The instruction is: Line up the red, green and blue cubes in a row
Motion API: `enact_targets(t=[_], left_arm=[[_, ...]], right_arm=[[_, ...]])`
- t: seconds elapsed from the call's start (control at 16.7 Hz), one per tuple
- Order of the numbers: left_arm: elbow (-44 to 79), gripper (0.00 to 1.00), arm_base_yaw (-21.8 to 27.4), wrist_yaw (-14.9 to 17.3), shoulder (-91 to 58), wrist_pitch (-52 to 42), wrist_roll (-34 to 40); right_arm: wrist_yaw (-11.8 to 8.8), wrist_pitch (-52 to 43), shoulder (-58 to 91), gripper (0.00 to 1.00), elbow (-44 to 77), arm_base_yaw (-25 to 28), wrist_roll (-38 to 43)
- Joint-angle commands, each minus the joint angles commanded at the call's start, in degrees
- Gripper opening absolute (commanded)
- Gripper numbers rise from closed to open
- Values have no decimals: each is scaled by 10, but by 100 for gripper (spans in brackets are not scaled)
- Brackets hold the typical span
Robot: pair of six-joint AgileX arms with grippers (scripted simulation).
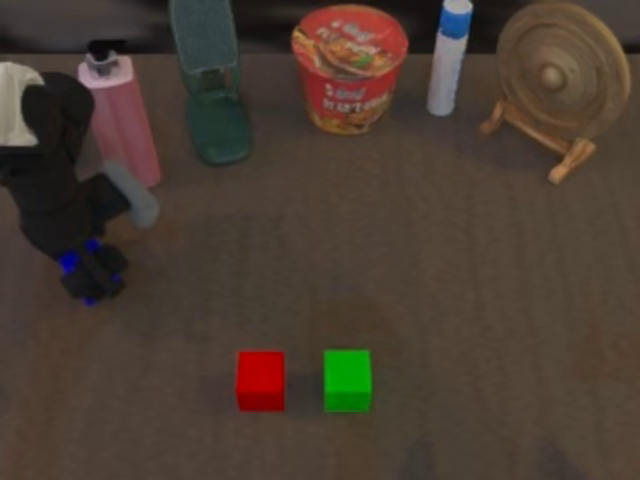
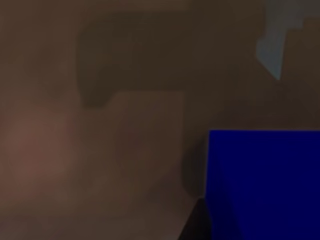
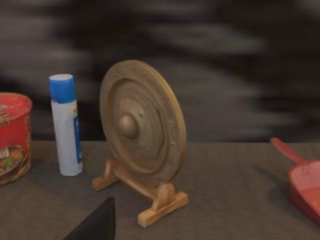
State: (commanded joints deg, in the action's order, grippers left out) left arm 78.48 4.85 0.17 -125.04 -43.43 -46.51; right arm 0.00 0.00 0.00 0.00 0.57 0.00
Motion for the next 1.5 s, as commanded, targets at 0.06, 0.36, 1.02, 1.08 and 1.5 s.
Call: enact_targets(t=[0.06,0.36,1.02,1.08,1.5], left_arm=[[0,2,0,0,0,0,0],[0,0,0,0,0,0,0],[58,0,-9,2,56,-118,3],[66,0,-10,2,65,-132,3],[77,0,0,2,67,-143,4]], right_arm=[[0,0,0,100,0,0,0],[0,0,0,100,0,0,0],[0,0,0,100,0,0,0],[0,0,0,100,0,0,0],[0,0,0,100,0,0,0]])
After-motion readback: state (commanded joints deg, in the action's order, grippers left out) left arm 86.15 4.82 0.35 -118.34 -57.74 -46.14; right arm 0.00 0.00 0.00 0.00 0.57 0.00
